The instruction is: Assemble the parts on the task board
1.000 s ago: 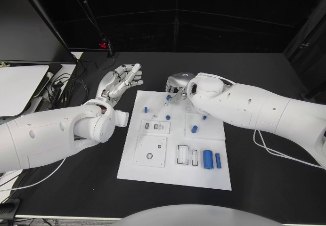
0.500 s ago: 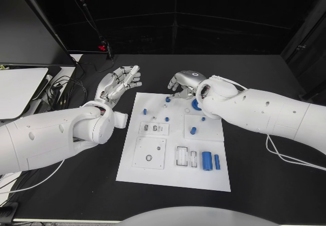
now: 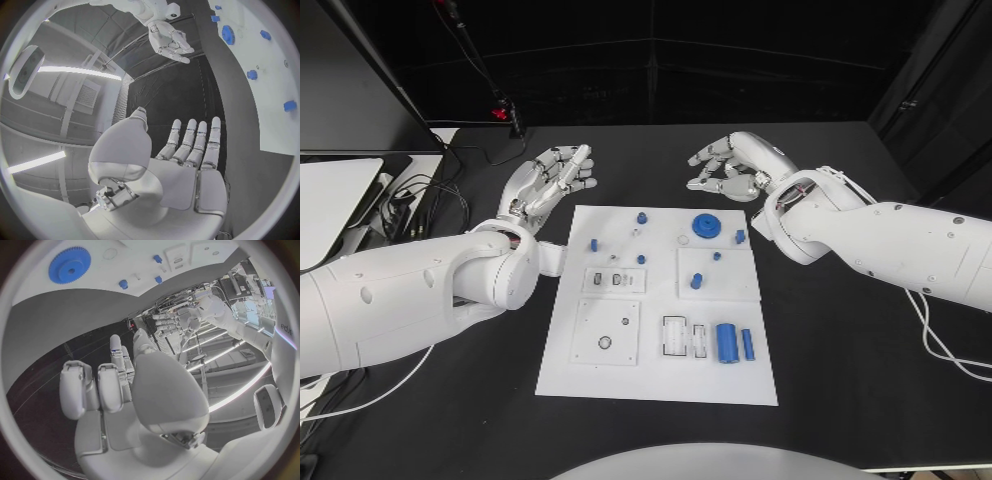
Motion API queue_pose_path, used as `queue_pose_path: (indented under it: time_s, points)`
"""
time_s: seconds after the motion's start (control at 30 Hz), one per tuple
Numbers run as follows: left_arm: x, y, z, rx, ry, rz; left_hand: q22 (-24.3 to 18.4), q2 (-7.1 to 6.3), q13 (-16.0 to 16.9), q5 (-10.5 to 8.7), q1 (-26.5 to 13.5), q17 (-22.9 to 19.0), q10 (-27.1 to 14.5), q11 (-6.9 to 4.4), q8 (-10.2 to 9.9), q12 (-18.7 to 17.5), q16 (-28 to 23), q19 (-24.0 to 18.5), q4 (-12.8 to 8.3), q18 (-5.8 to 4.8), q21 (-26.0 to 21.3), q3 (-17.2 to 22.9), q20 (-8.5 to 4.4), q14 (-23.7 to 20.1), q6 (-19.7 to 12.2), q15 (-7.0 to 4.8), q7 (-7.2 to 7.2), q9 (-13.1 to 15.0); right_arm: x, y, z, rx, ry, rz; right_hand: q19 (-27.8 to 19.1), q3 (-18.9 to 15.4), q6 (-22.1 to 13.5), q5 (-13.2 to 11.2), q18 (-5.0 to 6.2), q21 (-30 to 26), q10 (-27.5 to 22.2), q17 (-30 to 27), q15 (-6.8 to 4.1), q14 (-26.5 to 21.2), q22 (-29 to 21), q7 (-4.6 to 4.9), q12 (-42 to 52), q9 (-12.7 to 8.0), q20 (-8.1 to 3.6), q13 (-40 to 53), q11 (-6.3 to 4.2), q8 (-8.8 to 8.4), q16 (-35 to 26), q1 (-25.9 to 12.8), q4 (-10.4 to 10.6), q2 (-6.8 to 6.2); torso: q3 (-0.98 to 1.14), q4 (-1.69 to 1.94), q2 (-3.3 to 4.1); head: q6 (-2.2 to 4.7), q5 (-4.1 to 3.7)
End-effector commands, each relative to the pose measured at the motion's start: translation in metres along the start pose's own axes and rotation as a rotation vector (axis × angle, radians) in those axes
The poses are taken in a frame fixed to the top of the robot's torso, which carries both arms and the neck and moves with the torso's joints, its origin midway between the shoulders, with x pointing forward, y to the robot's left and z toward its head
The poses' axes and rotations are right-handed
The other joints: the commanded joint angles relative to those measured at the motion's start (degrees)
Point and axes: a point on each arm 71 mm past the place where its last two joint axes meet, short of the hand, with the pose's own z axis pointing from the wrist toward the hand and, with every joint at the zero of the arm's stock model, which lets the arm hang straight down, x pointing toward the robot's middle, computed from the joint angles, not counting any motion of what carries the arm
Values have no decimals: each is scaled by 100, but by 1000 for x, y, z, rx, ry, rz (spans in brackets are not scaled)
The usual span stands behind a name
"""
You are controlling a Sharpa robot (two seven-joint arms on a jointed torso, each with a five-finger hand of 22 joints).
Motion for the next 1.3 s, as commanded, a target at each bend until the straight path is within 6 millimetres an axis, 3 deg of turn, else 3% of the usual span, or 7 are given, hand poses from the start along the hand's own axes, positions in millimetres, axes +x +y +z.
queue_pose_path:
  time_s: [0.03,0.17,0.37,0.67,0.87,1.0,1.3]
  points:
    - [1,-14,-1,209,16,-6,2,46,-7,39,-9,2,37,10,-20,-3,-35,-34,-1,54,11,-49,3,-10,32,29,864,-5,-8,-3,-5,16,-42,113,-133,-100,-149,3,106,-116,52,-190,-101,8,-39,-100,423,-5,-71,291,-100,-18,-121,-135,-30,-25,15,-80,-12,8,-65]
    - [0,-13,-1,207,16,-6,0,46,-7,40,-8,2,37,10,-20,-2,-34,-37,-1,54,9,-50,3,-9,32,29,864,-5,-11,-9,-8,38,-36,144,-370,-261,-372,14,196,-414,-1454,-477,-195,-132,-384,-194,3371,80,-236,2764,-229,248,-348,-270,-189,80,12,-101,-10,13,-145]
    - [0,-12,-1,204,16,-6,-5,48,-7,41,-7,2,39,10,-21,-2,-34,-43,-1,54,5,-52,3,-8,32,29,864,-5,-9,-17,-9,77,3,164,-330,-474,-680,157,132,-308,1126,1237,-252,180,-136,-346,7252,145,-232,7436,-351,565,477,-628,-43,39,13,-84,-13,21,-263]
    - [-2,-12,-2,200,14,-5,-5,50,-6,44,-4,2,41,10,-22,-1,-34,-43,-1,54,6,-54,3,-6,31,29,864,-5,3,-28,-8,147,100,147,-755,-451,-1858,448,131,-223,2108,2576,-167,608,87,-755,7609,178,-201,8249,-347,1195,922,-1303,12,-186,11,-79,-15,23,-263]
    - [-2,-12,-3,199,17,-9,-7,52,-5,46,-2,3,46,10,-24,1,-33,-47,-1,53,5,-56,3,-4,30,29,864,-5,9,-34,-8,154,103,81,801,-494,-1856,763,-245,586,2108,2576,-112,608,1441,-287,7609,347,-114,8249,-265,1981,922,-1375,37,-284,8,-83,-18,22,-277]
    - [-2,-12,-3,200,17,-9,-10,54,-4,49,1,3,52,9,-25,4,-32,-52,-1,53,3,-59,3,0,29,29,864,-6,17,-38,-11,151,132,3,890,-437,-1809,1120,-268,623,2108,2576,304,608,1510,199,7609,465,187,8249,218,2409,922,-1370,54,-407,11,-79,-7,28,-300]
    - [-3,-12,-3,199,15,-8,-9,55,-4,51,2,3,56,9,-27,6,-31,-51,-1,52,4,-61,3,1,28,29,864,-6,36,-37,-13,133,206,-194,890,55,-1565,1486,-268,623,2108,2576,396,608,1510,270,7609,611,388,8249,321,2876,922,-1037,51,-735,16,-71,-10,10,-319]
